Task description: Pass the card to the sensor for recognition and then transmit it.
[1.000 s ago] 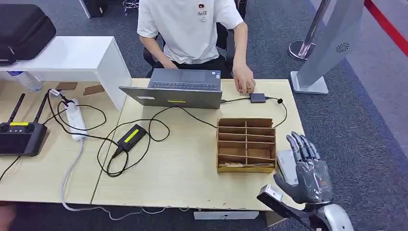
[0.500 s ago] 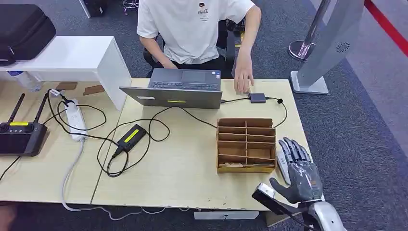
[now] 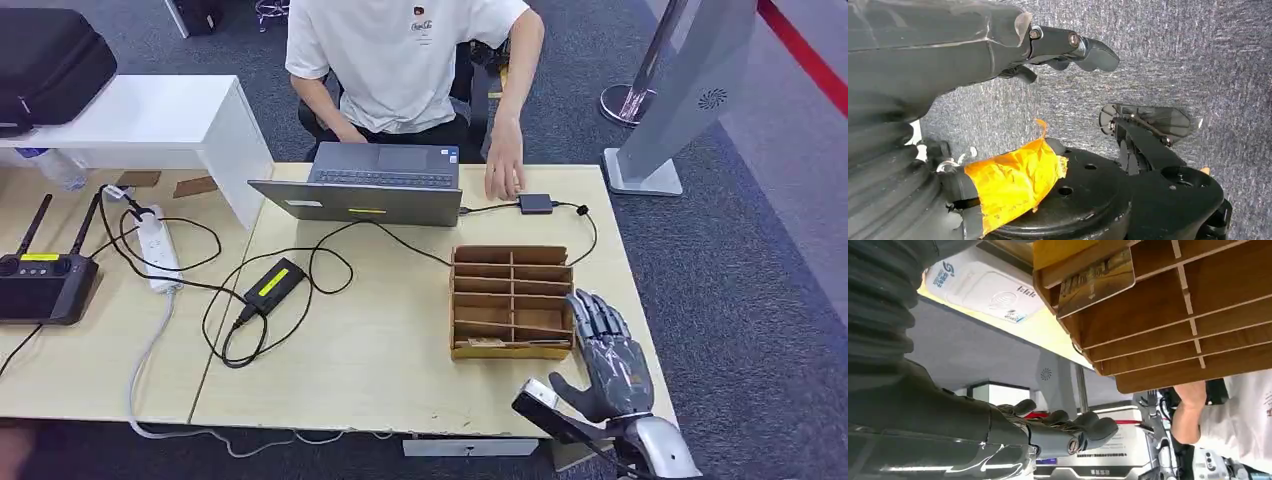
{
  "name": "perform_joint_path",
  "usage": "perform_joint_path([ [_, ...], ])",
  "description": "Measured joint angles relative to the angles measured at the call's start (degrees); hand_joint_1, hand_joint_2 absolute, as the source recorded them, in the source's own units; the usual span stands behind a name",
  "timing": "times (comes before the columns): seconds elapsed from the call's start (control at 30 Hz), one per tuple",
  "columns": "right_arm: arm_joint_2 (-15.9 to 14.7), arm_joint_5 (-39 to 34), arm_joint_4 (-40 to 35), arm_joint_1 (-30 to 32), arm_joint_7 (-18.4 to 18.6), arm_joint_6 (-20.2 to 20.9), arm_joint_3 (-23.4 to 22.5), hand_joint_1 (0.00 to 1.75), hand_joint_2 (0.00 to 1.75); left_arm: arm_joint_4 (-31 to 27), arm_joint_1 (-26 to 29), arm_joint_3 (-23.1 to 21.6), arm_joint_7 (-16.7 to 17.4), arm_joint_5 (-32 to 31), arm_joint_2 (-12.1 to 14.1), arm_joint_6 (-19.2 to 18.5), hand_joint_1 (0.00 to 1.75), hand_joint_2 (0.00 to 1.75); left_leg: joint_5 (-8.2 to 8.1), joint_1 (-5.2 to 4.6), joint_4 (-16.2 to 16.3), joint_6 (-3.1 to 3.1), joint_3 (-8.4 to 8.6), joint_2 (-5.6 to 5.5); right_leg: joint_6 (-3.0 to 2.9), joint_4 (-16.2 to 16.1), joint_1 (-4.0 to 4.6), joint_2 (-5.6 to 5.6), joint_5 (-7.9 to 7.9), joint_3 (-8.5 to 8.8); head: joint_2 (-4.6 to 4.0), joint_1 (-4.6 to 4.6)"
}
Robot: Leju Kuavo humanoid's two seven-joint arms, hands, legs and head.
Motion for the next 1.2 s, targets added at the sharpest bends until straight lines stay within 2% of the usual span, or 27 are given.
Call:
perform_joint_path([
  [0.77, 3.59, 0.35, 6.43, -2.85, 0.13, -0.24, 1.71, 0.00, 1.75, 0.00, 0.00, -0.35, 0.15, -0.53, 0.33, -0.55, 0.00, 1.75, 0.00, 0.00, 0.00, 0.00, 0.00, 0.00, 0.00, 0.01, 0.00, 0.00, 0.00, 0.00, 0.00, 0.00],
  [1.2, 4.52, 0.33, 8.44, -3.36, 0.13, -0.37, 2.10, 0.00, 1.75, 0.00, 0.01, -0.44, 0.15, -0.72, 0.46, -0.72, 0.00, 1.75, 0.00, 0.00, 0.00, 0.00, 0.00, 0.00, 0.00, 0.01, 0.00, 0.00, 0.00, 0.00, 0.00, 0.00],
])
